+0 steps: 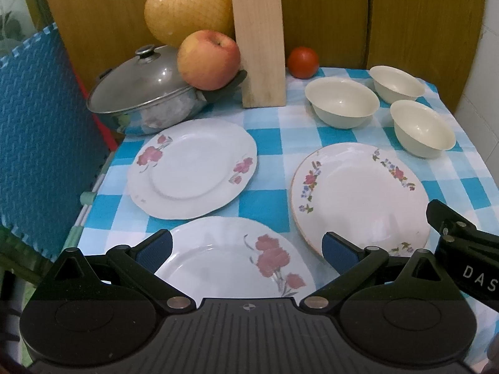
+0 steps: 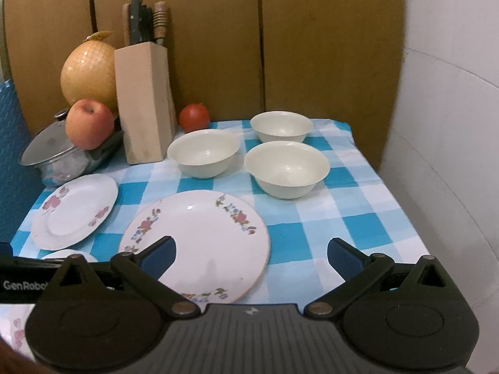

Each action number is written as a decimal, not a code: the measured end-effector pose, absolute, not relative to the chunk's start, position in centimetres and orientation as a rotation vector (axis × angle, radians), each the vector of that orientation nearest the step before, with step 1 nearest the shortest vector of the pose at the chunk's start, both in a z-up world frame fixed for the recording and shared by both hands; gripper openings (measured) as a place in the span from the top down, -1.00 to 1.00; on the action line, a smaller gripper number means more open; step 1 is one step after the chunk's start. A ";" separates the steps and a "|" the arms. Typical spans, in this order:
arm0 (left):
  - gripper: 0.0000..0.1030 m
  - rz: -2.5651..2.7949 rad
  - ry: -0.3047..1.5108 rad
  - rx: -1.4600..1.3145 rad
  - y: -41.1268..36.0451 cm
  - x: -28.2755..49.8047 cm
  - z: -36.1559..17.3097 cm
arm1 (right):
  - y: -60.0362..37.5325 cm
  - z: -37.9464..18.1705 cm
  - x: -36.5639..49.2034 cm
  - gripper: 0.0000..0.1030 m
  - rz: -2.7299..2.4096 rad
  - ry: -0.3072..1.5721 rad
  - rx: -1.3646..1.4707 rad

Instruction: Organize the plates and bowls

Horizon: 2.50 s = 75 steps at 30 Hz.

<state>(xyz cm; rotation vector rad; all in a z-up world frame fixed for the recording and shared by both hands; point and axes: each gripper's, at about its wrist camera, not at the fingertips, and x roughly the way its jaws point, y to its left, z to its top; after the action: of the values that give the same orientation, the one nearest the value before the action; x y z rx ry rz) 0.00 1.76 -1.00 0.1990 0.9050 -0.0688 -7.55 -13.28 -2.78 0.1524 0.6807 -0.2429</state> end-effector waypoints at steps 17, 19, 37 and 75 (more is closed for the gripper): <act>-0.99 -0.064 0.977 0.117 7.2 1.9 -1.8 | -13.0 -4.1 -7.6 -0.95 -0.200 0.750 0.140; -0.99 -0.133 0.968 0.117 5.9 2.2 -1.6 | -14.3 -4.5 -7.6 -0.95 -0.236 0.771 0.172; -0.98 -0.408 1.063 0.070 -1.5 9.6 -5.4 | -18.8 -8.0 -4.3 -0.43 -0.237 0.909 0.375; -0.96 -0.552 1.144 0.086 -2.1 8.3 -6.7 | -21.3 -8.6 -3.6 0.67 -0.066 0.917 0.607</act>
<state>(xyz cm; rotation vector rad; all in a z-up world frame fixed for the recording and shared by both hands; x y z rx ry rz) 8.26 -2.13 -6.72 0.0855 1.1440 -0.5521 -3.58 -21.27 -8.61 0.6069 0.9173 -0.0663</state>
